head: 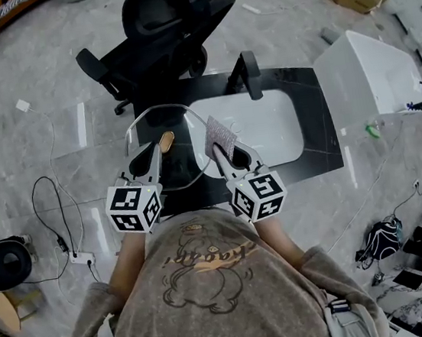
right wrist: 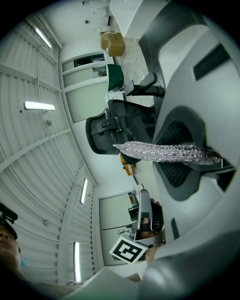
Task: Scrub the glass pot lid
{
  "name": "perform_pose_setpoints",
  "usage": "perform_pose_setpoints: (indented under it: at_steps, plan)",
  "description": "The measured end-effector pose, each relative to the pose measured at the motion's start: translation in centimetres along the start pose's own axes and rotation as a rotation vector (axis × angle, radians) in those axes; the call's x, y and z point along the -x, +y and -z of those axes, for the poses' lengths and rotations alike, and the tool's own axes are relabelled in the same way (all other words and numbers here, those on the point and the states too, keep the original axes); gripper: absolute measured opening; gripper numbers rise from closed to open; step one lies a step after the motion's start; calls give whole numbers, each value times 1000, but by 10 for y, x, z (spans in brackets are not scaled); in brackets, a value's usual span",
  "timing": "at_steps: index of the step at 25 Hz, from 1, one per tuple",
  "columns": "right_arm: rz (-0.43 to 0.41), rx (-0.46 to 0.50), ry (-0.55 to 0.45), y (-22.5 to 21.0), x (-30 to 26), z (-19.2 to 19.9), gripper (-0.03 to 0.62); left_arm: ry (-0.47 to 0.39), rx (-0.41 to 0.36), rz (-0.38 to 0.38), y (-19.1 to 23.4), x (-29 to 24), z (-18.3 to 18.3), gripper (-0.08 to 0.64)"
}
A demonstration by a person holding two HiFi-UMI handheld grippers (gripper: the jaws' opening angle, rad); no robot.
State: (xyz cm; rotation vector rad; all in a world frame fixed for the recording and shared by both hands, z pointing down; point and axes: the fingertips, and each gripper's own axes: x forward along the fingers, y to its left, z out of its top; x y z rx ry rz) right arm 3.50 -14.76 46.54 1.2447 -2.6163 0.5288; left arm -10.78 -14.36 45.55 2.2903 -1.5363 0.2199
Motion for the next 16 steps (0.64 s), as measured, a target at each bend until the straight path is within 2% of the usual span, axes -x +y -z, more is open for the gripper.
perform_pose_setpoints:
  at_steps: [16]
  plan:
    - [0, 15, 7, 4, 3, 3, 78, 21, 17, 6, 1, 1, 6, 18]
